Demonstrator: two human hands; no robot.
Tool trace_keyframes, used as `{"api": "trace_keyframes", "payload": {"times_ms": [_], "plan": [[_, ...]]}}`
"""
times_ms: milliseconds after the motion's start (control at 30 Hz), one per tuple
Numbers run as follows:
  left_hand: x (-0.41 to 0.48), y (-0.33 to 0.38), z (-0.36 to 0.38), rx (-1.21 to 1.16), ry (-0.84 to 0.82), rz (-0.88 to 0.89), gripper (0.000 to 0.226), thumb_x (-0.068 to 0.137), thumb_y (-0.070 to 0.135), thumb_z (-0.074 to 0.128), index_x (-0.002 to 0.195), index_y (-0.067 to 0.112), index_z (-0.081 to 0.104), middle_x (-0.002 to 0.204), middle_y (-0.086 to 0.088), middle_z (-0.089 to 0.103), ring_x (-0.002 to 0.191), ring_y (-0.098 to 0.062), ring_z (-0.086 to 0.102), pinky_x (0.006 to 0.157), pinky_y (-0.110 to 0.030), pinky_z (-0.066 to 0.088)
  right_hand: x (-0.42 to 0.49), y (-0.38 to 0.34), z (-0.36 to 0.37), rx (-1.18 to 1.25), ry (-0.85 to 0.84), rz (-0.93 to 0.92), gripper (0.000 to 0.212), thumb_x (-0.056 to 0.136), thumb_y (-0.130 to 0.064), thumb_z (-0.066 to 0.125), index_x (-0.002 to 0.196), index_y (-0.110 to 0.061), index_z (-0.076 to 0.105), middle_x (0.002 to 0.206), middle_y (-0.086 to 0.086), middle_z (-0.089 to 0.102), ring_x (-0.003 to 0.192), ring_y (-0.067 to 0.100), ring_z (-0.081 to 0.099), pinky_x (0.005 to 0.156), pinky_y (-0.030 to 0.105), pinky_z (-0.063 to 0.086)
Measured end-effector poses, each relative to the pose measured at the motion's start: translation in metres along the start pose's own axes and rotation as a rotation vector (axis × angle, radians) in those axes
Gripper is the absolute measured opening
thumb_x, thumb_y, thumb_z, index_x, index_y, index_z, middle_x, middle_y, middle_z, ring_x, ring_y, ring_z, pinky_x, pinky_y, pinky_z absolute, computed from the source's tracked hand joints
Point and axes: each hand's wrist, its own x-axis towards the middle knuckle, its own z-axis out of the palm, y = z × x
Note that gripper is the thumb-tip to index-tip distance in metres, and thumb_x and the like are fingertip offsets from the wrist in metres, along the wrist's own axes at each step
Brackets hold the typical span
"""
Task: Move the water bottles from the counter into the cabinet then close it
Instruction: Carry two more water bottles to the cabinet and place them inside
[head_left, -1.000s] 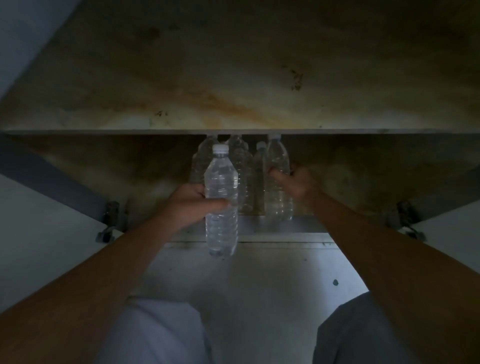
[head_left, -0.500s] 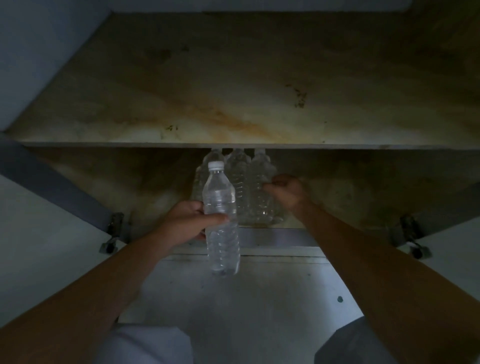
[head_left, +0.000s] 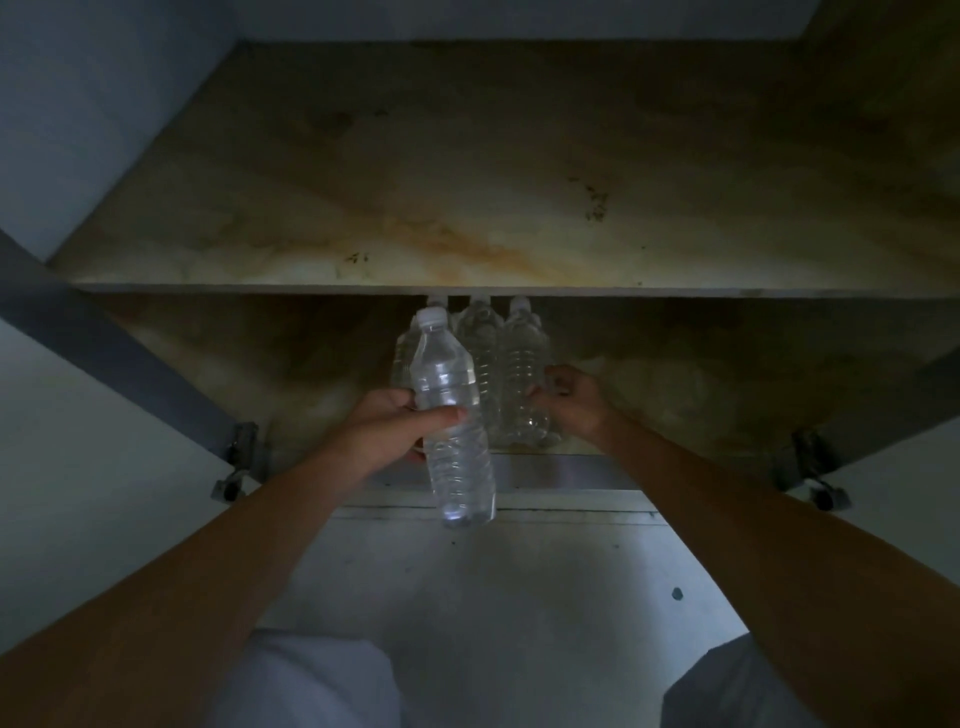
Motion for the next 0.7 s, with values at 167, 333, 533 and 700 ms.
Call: {"api": "trace_keyframes", "payload": {"times_ms": [167,333,533,700], "plan": [[0.008,0.002,0.013,0.02,-0.029,0.017,0.031,0.076,0.031,0.086,0.102,0.018,0.075,0.092,0.003,0.08,0.088,-0.016,0.077,0.088,-0.04,0.061,-0.005,0.002,-0.01,-0.029,-0.026,-0.014,0.019,0.09,0.001,0.067,0.107,-0.007,0.061,0.098,0.005,0.063,0.076,0.012,0.058,0.054,0.007,0.046],[0.016,0.003,0.024,0.028,-0.051,0.03,0.032,0.076,0.03,0.087,0.103,0.016,0.076,0.093,0.0,0.08,0.088,-0.019,0.077,0.089,-0.045,0.061,0.002,0.008,-0.008,-0.018,-0.029,0.022,0.015,0.088,0.005,0.068,0.099,-0.004,0.062,0.086,0.001,0.061,0.087,0.024,0.065,0.065,0.015,0.052],[0.024,0.008,0.035,0.046,-0.04,0.048,0.031,0.076,0.034,0.086,0.101,0.021,0.075,0.09,0.004,0.079,0.085,-0.014,0.077,0.082,-0.035,0.062,0.003,0.018,-0.016,-0.058,-0.058,-0.031,0.023,0.09,-0.006,0.07,0.111,0.0,0.064,0.096,0.004,0.067,0.083,0.015,0.067,0.058,0.011,0.05],[0.032,0.018,0.052,-0.009,-0.012,0.054,0.029,0.076,0.033,0.086,0.099,0.019,0.076,0.09,0.001,0.08,0.078,-0.012,0.077,0.066,-0.026,0.06,0.008,0.021,-0.027,-0.16,-0.089,-0.014,0.008,0.089,-0.007,0.07,0.083,-0.013,0.07,0.092,0.012,0.072,0.078,0.017,0.067,0.079,0.033,0.059]]}}
